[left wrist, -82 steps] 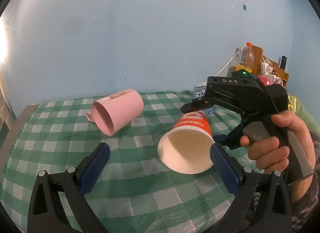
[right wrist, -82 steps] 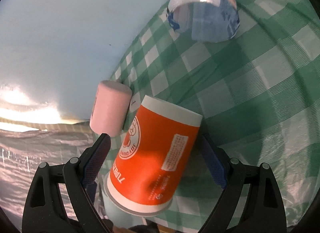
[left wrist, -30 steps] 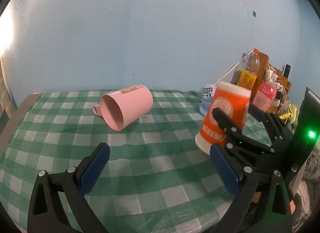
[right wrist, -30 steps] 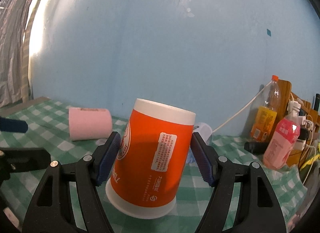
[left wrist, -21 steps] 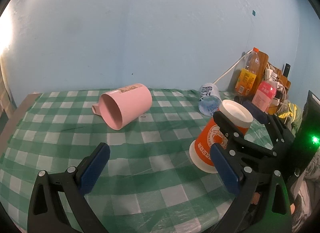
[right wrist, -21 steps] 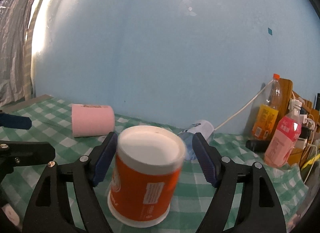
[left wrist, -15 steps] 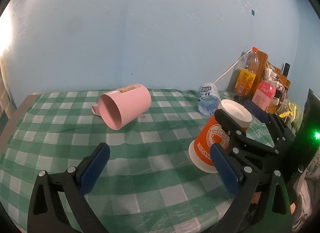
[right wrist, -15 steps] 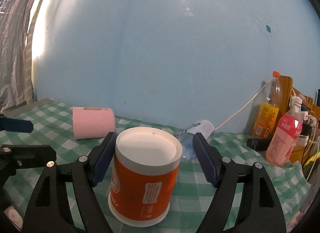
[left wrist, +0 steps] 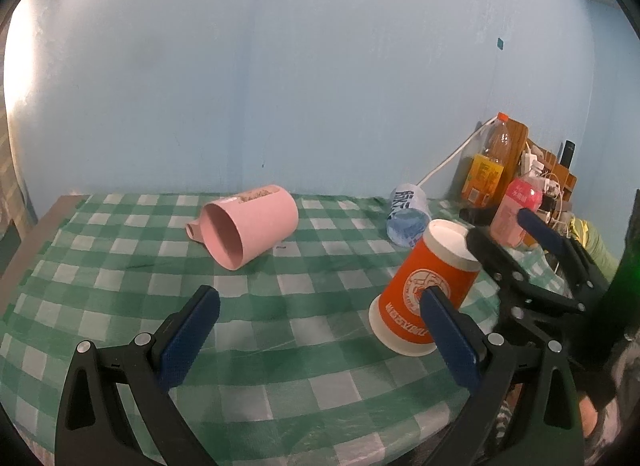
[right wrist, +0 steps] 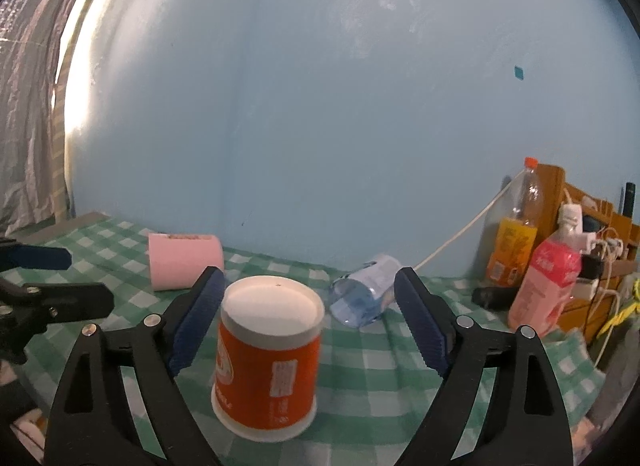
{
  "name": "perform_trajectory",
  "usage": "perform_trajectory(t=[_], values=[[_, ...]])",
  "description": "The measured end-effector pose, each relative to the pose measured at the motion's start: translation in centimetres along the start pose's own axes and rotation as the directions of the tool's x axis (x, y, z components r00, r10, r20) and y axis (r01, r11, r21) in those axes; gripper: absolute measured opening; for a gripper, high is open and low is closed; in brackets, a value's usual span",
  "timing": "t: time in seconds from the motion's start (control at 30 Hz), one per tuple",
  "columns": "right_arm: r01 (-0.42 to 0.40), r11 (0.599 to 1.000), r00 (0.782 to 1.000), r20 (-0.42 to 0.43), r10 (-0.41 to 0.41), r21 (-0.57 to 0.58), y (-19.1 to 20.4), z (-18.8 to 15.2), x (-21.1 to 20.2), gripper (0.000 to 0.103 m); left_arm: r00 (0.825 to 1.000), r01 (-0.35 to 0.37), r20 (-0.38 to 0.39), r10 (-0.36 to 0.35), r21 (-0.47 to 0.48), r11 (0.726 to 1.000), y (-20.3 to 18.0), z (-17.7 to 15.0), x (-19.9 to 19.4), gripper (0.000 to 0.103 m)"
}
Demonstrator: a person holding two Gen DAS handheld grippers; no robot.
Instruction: Flip cup upside down
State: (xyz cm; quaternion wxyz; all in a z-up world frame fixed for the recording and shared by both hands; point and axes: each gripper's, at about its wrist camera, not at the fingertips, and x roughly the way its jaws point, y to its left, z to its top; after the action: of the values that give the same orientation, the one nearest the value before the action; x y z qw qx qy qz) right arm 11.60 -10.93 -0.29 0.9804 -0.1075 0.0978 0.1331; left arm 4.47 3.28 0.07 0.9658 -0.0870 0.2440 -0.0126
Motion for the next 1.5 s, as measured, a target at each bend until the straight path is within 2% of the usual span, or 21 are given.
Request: perform_trajectory(t=[0.4, 0.63, 0.87, 1.5], values=[[0.024, 0.999, 0.999, -0.046, -0.023, 0.029, -2.5, 1.3, -2.9, 0.088, 0.996, -0.028, 0.086, 0.023, 0.056, 0.998, -1.6, -0.1, -2.2, 0.103], [-0.012, 0.998, 0.997, -0.07, 0.016, 0.055, -3.1, 2.1, -4.6, 0.088, 0.988, -0.061, 0.149, 0.048, 0.084, 0.995, -2.7, -0.2, -3.7, 0.103], [-0.047, 0.997, 0.995, -0.084, 0.052, 0.061, -2.8, 1.9, -5.4, 0.089, 0.981, -0.094, 0.18, 0.071, 0.127, 0.987, -3.8, -0.6, -4.4, 0.103], [-0.026, 0.996, 0.993, -0.114, 0.036, 0.089, -3.7, 1.8, -5.1, 0.089, 0.981, -0.138, 0.157, 0.113, 0.16, 0.977, -4.9, -1.0, -3.7, 0.103]])
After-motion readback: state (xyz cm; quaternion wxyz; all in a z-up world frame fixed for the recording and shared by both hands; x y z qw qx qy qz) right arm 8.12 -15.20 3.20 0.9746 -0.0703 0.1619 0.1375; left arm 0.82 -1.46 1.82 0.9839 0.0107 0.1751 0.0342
